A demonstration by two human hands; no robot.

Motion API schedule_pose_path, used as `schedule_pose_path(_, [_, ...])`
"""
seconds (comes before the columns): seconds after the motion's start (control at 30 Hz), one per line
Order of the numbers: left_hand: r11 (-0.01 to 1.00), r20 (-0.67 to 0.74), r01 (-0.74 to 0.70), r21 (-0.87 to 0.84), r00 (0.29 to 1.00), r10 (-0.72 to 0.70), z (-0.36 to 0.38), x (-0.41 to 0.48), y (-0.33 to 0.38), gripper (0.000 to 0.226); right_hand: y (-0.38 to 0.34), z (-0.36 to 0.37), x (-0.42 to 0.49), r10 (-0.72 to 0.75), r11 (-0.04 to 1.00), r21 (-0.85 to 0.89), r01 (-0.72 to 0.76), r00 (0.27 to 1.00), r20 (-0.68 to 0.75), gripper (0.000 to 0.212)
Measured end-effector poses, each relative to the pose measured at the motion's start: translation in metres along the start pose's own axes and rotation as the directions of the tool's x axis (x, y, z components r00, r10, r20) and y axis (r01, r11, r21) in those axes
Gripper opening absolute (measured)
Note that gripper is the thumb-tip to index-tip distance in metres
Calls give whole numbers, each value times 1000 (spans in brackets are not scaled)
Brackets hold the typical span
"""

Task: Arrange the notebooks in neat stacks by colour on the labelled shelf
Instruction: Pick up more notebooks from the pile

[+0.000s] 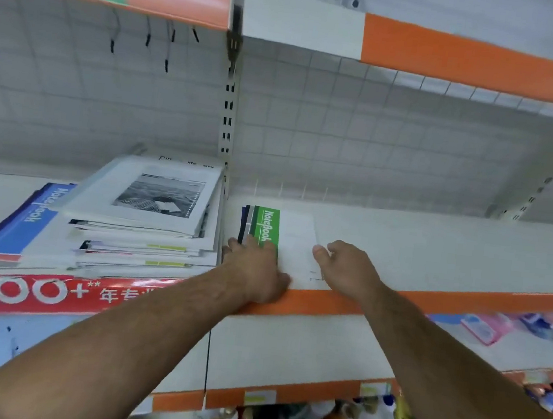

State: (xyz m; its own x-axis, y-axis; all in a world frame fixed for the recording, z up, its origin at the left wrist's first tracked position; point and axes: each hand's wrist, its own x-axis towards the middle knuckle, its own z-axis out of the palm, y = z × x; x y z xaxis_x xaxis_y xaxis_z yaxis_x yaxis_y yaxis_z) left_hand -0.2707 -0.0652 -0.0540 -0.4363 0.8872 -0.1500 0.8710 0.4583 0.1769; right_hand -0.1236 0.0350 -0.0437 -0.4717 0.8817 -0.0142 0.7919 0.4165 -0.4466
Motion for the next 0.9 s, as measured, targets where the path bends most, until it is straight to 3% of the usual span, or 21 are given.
schedule_pose_path(0.23, [998,-39,46,-33,998,-47,5,6,18,51,0,-2,32,18,997,73,-23,998,66,51])
schedule_pose_path(0.33, [996,-39,76,-36,996,-77,2,12,30,53,7,-6,50,19,997,79,-27,995,102,43])
schedule_pose_path(0.43, [994,-36,90,-66,995,-92,1,14,36,50,14,-10,63,67,992,96,-81,988,141,49])
schedule_pose_path(0.57, [989,-47,134,-66,989,-137,1,12,40,65,24,-9,75,73,962,240,-128,971,227,41])
schedule_pose_path(0.63, [978,-64,179,-110,980,-186,0,11,41,78,31,-10,82,99,908,373,-191,963,252,31])
schedule_pose_path(0.77, [966,-62,234,-111,968,-242,-3,10,44,71,58,-16,96,192,573,733,-366,930,314,10])
schedule_pose_path(0.83, [960,-58,256,-115,963,-264,-3,11,45,71,63,-18,96,187,545,753,-369,929,320,8])
schedule_pose_path(0.9, [952,-57,278,-127,956,-287,-1,12,45,76,63,-14,96,159,610,722,-325,944,290,8])
